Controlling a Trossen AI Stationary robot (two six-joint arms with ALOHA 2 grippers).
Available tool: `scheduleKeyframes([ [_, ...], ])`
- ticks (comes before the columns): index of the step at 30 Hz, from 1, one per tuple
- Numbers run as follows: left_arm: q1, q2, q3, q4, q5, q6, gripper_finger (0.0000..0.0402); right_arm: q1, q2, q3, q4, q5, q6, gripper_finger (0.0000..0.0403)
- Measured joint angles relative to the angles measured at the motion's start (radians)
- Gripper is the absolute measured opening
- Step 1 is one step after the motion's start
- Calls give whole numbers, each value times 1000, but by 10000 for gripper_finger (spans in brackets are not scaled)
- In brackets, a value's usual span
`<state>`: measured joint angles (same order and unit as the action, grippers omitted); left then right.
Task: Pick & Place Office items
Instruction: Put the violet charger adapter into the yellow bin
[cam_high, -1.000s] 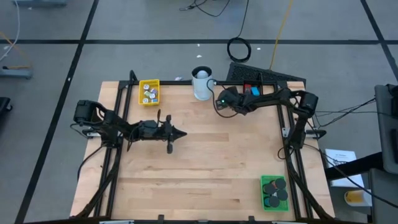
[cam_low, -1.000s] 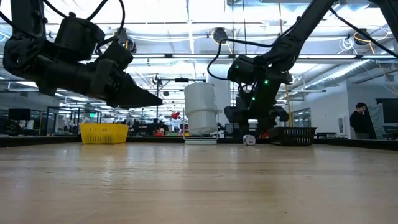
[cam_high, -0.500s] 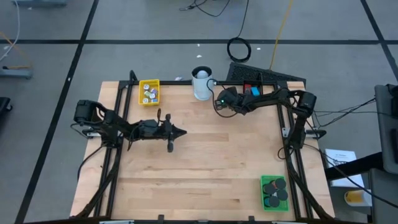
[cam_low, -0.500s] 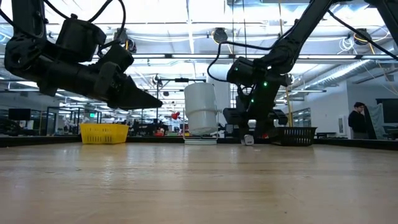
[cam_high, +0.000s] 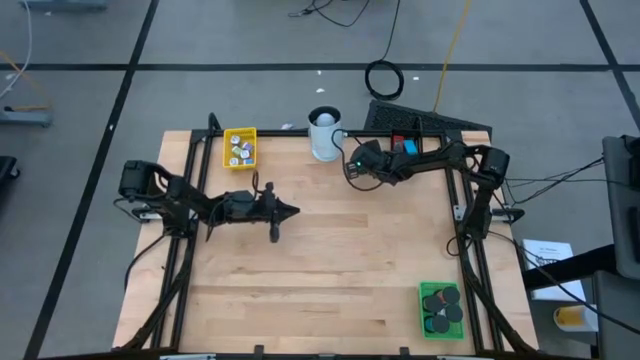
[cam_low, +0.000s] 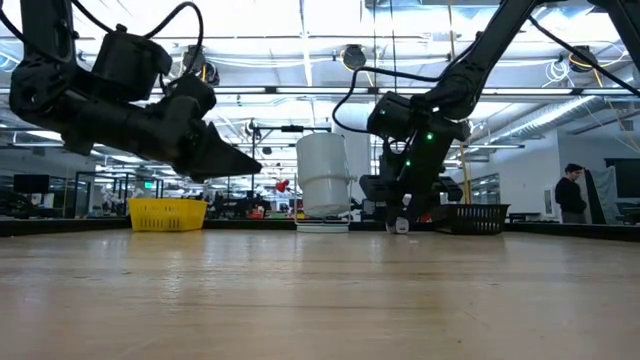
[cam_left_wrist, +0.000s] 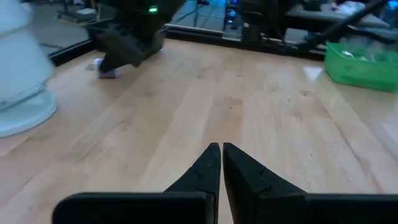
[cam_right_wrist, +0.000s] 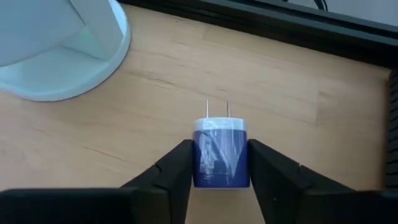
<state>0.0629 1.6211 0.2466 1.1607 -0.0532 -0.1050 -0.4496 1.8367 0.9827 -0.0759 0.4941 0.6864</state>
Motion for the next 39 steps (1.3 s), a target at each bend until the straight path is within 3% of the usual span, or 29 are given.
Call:
scheduleKeyframes([
  [11, 87, 0, 0, -52, 32, -103, 27, 45, -36, -8, -13, -72, -96, 136],
  [21, 96, 0, 0, -52, 61, -119, 27, 50, -40, -8, -11, -94, -98, 190],
  [31, 96, 0, 0, -52, 61, -122, 27, 42, -26, -34, 3, -128, -81, 148],
  [39, 96, 0, 0, -73, 61, -121, 26, 56, -25, -53, 109, -76, -146, 128],
])
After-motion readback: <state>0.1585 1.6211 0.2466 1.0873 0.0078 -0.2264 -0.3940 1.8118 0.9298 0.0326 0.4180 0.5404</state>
